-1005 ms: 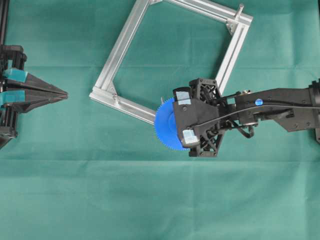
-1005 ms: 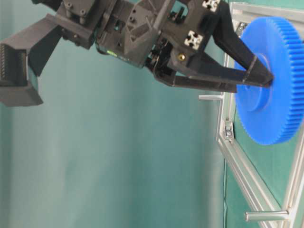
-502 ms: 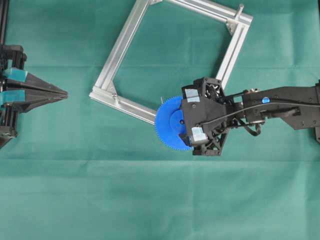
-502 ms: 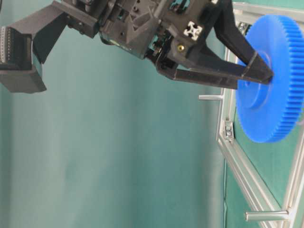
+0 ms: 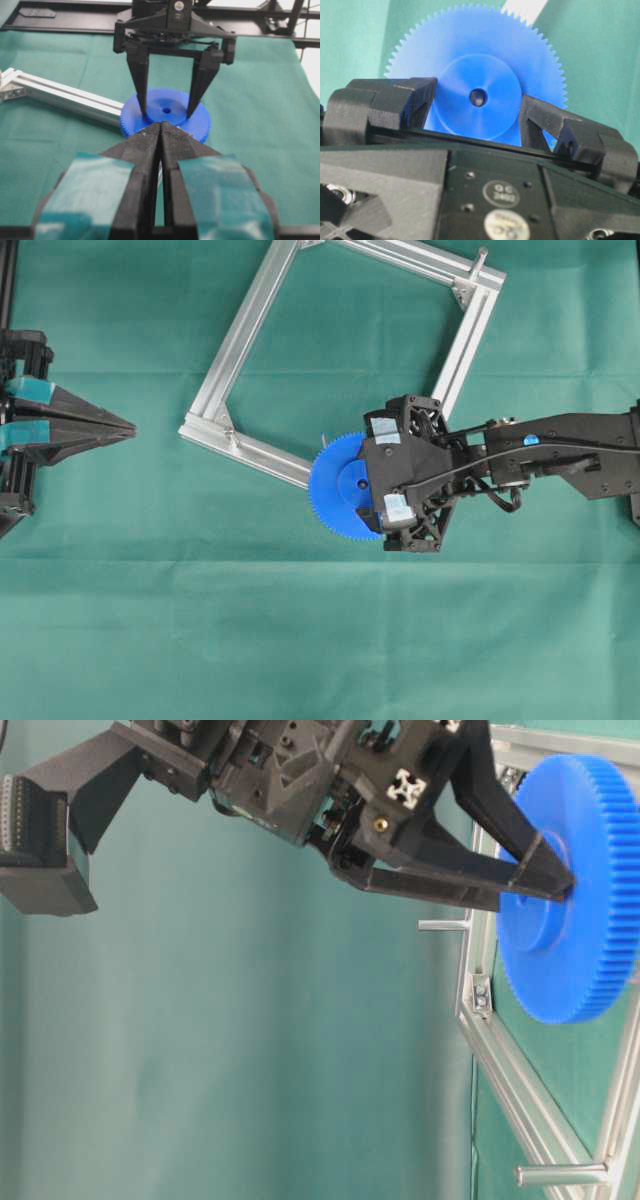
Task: Find the location of the shaft and insert the gear.
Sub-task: 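Adjust the gear position to center its hole on the shaft, then push the blue gear down onto the shaft with the right gripper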
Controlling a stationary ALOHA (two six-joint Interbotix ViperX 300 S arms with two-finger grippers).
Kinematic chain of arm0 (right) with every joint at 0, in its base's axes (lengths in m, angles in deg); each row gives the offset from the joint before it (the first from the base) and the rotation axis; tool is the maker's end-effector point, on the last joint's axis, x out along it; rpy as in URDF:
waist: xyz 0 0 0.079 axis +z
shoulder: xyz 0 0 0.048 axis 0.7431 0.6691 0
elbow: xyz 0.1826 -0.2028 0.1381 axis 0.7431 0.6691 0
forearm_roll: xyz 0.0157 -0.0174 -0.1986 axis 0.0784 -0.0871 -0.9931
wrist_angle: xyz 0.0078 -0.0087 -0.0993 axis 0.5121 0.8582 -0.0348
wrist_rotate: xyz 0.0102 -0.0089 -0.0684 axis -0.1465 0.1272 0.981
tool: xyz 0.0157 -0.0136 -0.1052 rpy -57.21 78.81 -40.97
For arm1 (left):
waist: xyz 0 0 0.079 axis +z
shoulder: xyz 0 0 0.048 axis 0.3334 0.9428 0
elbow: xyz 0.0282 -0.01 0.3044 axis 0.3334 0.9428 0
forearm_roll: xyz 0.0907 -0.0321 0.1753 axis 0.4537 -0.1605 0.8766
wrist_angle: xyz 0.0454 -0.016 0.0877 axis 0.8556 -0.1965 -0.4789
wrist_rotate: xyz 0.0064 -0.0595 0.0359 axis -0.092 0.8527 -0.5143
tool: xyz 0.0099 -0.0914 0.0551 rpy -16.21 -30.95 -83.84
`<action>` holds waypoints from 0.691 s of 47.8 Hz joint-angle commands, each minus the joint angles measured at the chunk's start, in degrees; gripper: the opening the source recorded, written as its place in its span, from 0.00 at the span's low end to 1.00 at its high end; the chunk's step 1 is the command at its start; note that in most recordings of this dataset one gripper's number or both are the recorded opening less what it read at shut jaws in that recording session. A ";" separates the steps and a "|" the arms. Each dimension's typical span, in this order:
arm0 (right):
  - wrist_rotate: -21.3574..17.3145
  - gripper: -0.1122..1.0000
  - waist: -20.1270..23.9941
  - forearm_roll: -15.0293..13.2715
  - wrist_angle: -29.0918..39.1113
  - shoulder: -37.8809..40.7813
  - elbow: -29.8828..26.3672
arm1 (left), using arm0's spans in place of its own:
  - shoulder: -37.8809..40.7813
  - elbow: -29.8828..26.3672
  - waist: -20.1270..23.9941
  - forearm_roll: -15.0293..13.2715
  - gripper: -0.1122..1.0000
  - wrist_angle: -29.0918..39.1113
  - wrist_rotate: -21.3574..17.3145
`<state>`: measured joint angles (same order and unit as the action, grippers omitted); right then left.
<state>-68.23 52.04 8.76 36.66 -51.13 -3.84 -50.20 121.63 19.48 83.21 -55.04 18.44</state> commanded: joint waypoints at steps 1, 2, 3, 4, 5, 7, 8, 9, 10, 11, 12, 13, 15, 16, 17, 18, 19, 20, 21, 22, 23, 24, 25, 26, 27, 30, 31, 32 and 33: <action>0.09 0.72 -0.09 0.35 -0.18 0.18 -0.18 | 0.35 -1.14 0.18 -0.18 0.11 -0.53 0.09; 0.09 0.72 -0.09 0.35 -0.18 0.26 -0.18 | 0.35 -1.05 0.18 -0.18 0.11 -0.53 0.09; 0.09 0.72 -0.09 0.44 -0.18 0.26 -0.09 | 0.35 -1.14 0.18 -0.18 0.11 -0.53 0.09; 0.09 0.72 -0.09 0.44 -0.09 0.26 -0.09 | 0.35 -1.05 0.18 -0.09 0.11 -0.53 0.09; 0.09 0.72 -0.09 0.53 -0.09 0.35 -0.09 | 0.35 -1.14 0.18 -0.18 0.11 -0.53 0.09; 0.09 0.72 -0.09 0.44 0.00 0.44 0.00 | 0.35 -1.05 0.18 -0.18 0.11 -0.53 0.09; 0.09 0.72 -0.09 0.53 0.00 0.44 0.09 | 0.35 -1.05 0.18 -0.18 0.11 -0.53 0.09; 0.09 0.72 -0.09 0.53 0.00 0.62 0.18 | 0.44 -1.05 0.18 -0.18 0.11 -0.44 0.09; 0.09 0.72 -0.09 0.53 0.09 0.62 0.26 | 0.35 -1.05 0.09 -0.18 0.11 -0.53 0.09; 0.09 0.72 -0.09 0.70 0.18 0.70 0.35 | 0.35 -1.05 0.18 -0.09 0.11 -0.53 0.09; 0.00 0.72 -0.09 0.70 0.26 0.70 0.44 | 0.35 -1.05 0.18 -0.09 0.11 -0.53 0.09; 0.00 0.72 -0.09 0.79 0.35 0.70 0.44 | 0.35 -1.14 0.18 -0.09 0.11 -0.53 0.09; 0.00 0.72 -0.09 1.05 0.53 0.62 0.53 | 0.35 -1.14 0.18 -0.18 0.11 -0.53 0.09; 0.00 0.72 -0.09 1.05 0.53 0.70 0.53 | 0.35 -1.14 0.18 -0.18 0.11 -0.53 0.09; 0.00 0.72 -0.09 1.14 0.44 0.70 0.53 | 0.35 -1.14 0.18 -0.18 0.11 -0.53 0.09; 0.09 0.72 -0.09 1.14 0.35 0.70 0.53 | 0.35 -1.14 0.18 -0.18 0.11 -0.53 0.09; 0.09 0.72 -0.09 1.14 0.26 0.70 0.53 | 0.35 -1.14 0.18 -0.18 0.11 -0.53 0.09; 0.09 0.72 -0.09 1.14 0.26 0.62 0.53 | 0.35 -1.14 0.18 -0.09 0.11 -0.53 0.09; 0.09 0.72 0.00 1.23 0.26 0.70 0.44 | 0.35 -1.14 0.18 -0.18 0.11 -0.53 0.09; 0.09 0.72 0.00 1.23 0.26 0.70 0.35 | 0.35 -1.14 0.18 -0.09 0.11 -0.53 0.09; 0.18 0.72 0.09 1.23 0.26 0.70 0.26 | 0.35 -1.14 0.18 -0.18 0.11 -0.53 0.09; 0.18 0.72 0.18 1.23 0.26 0.70 0.26 | 0.35 -1.14 0.18 -0.09 0.11 -0.53 0.09; 0.26 0.72 0.18 1.23 0.26 0.70 0.18 | 0.35 -1.14 0.18 -0.18 0.11 -0.53 0.09; 0.35 0.72 0.35 1.23 0.26 0.70 0.18 | 0.35 -1.14 0.18 -0.09 0.11 -0.53 0.09; 0.35 0.72 0.53 1.23 0.26 0.62 0.09 | 0.35 -1.14 0.18 -0.18 0.11 -0.53 0.09; 0.26 0.72 0.79 1.23 0.18 0.62 0.18 | 0.35 -1.23 0.18 -0.18 0.11 -0.53 0.09; 0.26 0.72 0.79 1.23 0.18 0.62 0.09 | 0.26 -1.14 0.18 -0.18 0.11 -0.53 0.09; 0.18 0.72 0.79 1.23 0.09 0.70 0.09 | 0.18 -1.14 0.18 -0.18 0.11 -0.53 0.09; 0.18 0.72 0.88 1.14 0.09 0.70 0.09 | 0.18 -1.14 0.18 -0.09 0.11 -0.44 0.09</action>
<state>-68.14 52.04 9.90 36.75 -49.46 -3.13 -50.20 121.63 19.48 83.12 -55.04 18.44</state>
